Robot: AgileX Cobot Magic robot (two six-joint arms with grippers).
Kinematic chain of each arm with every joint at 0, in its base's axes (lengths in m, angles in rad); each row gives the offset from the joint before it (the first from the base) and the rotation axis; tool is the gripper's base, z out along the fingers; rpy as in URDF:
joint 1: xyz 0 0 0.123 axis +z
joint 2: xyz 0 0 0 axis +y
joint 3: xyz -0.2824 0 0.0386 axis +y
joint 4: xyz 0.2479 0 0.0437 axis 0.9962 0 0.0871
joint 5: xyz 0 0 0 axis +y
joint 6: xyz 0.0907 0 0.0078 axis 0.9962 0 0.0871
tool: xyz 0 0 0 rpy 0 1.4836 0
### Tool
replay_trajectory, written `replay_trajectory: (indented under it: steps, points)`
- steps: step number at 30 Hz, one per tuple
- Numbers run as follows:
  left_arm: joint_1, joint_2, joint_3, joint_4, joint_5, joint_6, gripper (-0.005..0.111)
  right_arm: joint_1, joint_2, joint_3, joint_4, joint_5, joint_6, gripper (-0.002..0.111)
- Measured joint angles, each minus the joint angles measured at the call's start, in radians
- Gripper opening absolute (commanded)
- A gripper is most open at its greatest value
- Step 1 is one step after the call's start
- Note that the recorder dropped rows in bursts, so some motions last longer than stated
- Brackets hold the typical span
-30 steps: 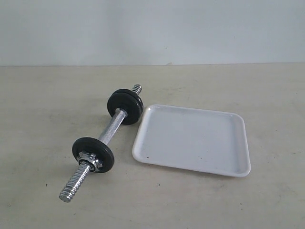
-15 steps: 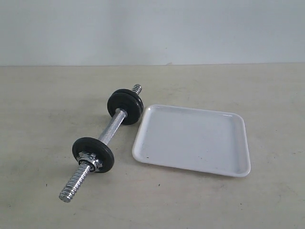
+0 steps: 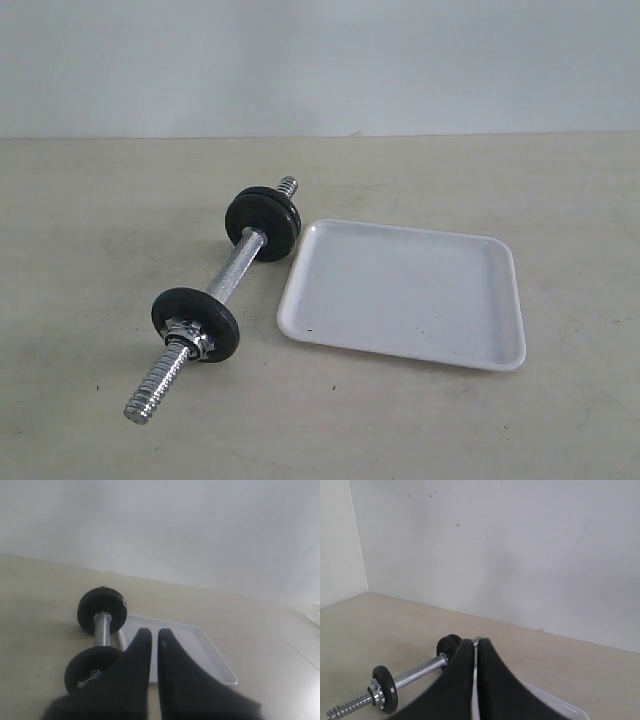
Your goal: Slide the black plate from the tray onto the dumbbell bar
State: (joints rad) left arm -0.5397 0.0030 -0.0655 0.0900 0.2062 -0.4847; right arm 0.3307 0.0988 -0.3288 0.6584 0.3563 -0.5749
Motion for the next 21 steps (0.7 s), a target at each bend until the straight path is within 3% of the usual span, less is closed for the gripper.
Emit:
replay_trajectory:
  steps: [8,21]
  points:
    - [0.073,0.0,0.016,-0.012,-0.022,-0.002,0.004,0.0,0.0,0.121,0.004,-0.091,0.0,0.0]
    - [0.215,0.0,0.016,-0.057,-0.025,-0.008,0.004,0.0,0.0,0.127,0.008,-0.089,0.0,0.0]
